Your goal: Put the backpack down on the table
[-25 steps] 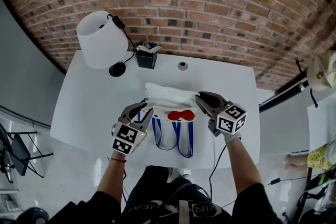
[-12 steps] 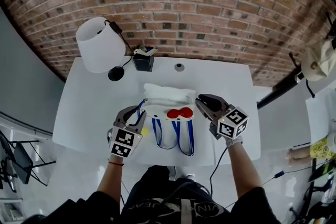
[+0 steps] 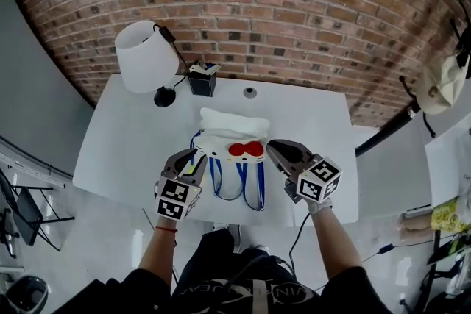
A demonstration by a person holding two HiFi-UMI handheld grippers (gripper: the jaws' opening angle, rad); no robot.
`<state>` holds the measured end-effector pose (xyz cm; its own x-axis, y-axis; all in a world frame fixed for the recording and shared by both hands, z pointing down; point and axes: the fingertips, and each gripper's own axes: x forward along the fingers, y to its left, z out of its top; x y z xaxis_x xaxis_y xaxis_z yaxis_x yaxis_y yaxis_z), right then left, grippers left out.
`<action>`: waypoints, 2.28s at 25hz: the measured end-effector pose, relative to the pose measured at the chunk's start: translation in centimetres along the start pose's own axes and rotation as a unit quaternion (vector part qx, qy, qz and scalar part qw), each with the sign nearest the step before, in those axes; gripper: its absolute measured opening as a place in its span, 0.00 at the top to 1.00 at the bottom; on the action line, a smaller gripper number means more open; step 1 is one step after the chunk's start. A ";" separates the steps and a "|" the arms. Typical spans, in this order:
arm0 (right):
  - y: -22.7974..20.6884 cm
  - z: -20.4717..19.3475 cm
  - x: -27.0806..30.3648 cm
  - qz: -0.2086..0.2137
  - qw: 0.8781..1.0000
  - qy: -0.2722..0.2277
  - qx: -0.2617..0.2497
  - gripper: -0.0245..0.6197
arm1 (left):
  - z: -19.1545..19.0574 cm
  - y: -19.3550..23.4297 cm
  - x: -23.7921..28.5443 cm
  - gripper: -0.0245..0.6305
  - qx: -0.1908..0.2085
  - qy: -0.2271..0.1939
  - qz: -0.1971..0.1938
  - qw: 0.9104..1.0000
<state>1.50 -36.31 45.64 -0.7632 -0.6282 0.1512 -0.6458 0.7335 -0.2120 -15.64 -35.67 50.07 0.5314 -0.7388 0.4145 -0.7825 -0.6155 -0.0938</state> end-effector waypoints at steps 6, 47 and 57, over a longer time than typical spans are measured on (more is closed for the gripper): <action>3.1 -1.2 -0.5 0.038 0.999 0.023 -0.010 0.96 | 0.9 -3.6 -1.1 0.84 -0.038 -0.031 0.013 0.999; 14.2 -4.9 -7.4 0.077 0.997 0.005 0.033 0.96 | 0.6 -15.8 -7.4 0.96 -0.087 -0.047 0.050 0.994; 16.5 -4.8 -4.6 0.039 0.999 0.008 0.019 0.96 | -0.7 -11.6 -9.4 0.96 -0.096 -0.052 0.028 0.994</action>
<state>-5.79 -20.05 46.05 -0.8117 -0.5649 0.1483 -0.5831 0.7696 -0.2603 -11.78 -21.38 47.93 0.5076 -0.8011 0.3170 -0.8543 -0.5157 0.0648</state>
